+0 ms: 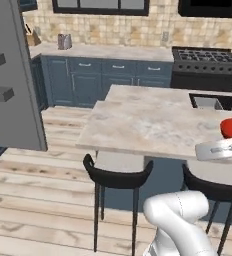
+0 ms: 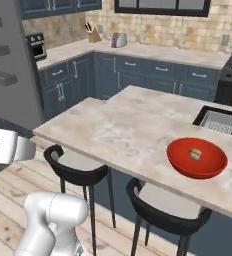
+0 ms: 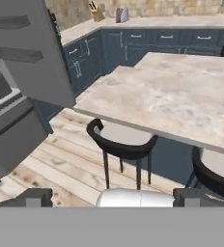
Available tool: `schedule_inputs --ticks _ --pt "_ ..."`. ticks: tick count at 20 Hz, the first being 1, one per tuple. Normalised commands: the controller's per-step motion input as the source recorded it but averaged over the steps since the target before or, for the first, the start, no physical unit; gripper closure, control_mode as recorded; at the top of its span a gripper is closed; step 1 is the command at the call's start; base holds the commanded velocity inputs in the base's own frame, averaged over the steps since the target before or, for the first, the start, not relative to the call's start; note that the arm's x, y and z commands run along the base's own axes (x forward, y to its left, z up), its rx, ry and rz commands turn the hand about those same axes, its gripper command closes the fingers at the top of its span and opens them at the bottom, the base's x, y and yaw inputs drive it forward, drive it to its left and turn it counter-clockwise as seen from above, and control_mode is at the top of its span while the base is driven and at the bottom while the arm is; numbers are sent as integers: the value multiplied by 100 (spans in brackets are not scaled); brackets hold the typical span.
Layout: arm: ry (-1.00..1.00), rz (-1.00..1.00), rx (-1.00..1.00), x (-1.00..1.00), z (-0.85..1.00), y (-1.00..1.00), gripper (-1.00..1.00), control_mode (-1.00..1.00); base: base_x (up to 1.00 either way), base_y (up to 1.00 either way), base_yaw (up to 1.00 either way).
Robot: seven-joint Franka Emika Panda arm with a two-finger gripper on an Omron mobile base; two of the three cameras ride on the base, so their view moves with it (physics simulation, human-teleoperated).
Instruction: Retrieve the tangerine and pear from the fridge and place them into the bowl on the dining table.
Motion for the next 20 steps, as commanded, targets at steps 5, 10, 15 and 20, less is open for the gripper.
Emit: schedule_inputs --ticks 5,10,15,20 --pt "0 0 0 0 0 0 -100 100 75 78 39" --pt "0 0 0 0 0 0 -100 100 65 53 39" --pt "0 0 0 0 0 0 -100 100 61 47 37" --pt "0 0 0 0 0 0 -100 100 60 46 34"
